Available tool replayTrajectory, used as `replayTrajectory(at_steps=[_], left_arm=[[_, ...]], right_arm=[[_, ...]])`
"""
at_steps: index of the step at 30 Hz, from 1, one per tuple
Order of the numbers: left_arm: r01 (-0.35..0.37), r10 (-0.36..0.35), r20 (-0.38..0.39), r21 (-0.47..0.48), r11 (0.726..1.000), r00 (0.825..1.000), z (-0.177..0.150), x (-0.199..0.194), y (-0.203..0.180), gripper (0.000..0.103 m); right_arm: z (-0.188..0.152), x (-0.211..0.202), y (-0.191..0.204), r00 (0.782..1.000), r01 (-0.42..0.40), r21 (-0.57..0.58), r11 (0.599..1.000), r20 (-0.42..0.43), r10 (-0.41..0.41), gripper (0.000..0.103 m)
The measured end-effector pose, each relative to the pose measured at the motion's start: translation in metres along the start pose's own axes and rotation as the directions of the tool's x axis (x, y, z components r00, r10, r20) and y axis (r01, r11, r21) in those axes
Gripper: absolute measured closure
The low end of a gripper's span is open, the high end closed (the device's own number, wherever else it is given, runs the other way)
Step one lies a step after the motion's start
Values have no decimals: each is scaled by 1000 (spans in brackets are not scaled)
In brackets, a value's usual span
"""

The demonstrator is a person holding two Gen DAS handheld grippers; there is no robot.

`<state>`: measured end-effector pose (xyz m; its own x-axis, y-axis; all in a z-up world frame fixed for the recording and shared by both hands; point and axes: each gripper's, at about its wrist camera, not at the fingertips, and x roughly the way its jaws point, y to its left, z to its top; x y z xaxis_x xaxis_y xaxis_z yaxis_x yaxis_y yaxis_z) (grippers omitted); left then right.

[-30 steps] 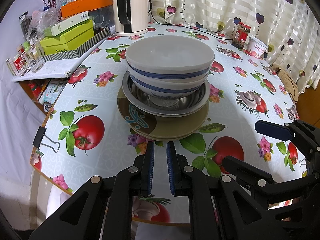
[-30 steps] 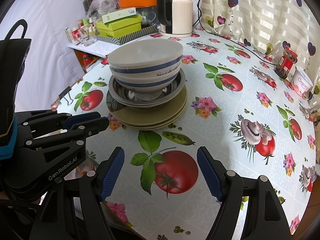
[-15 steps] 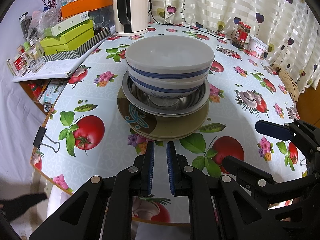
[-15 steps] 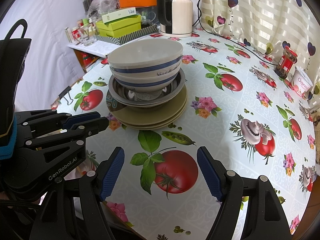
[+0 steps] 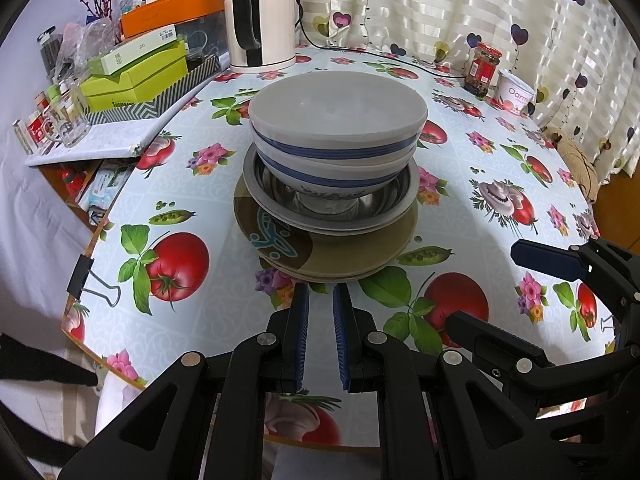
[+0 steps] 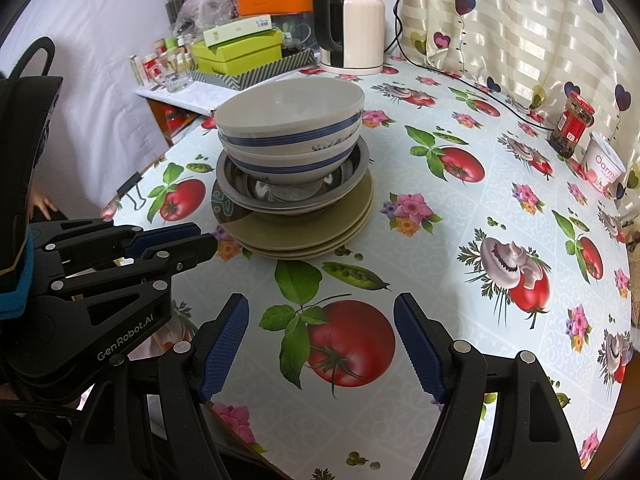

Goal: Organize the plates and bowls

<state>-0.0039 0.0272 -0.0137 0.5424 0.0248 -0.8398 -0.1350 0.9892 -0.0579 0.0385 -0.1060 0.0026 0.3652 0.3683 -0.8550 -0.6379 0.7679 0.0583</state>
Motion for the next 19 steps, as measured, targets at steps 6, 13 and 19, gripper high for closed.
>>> replayTrajectory(at_steps=[6, 13, 19], left_arm=[[-1, 1, -1, 0, 1000, 1000, 0, 0, 1, 90], [0, 0, -1, -1, 1000, 1000, 0, 1, 2, 90], [0, 0, 1, -2, 1000, 1000, -1, 1, 6, 90]], right_arm=[[0, 0, 0, 1000, -1, 1, 1000, -1, 1, 27], [0, 0, 0, 1000, -2, 1, 1000, -1, 2, 27], [-1, 0, 0, 1000, -2, 1, 1000, 0, 2, 27]])
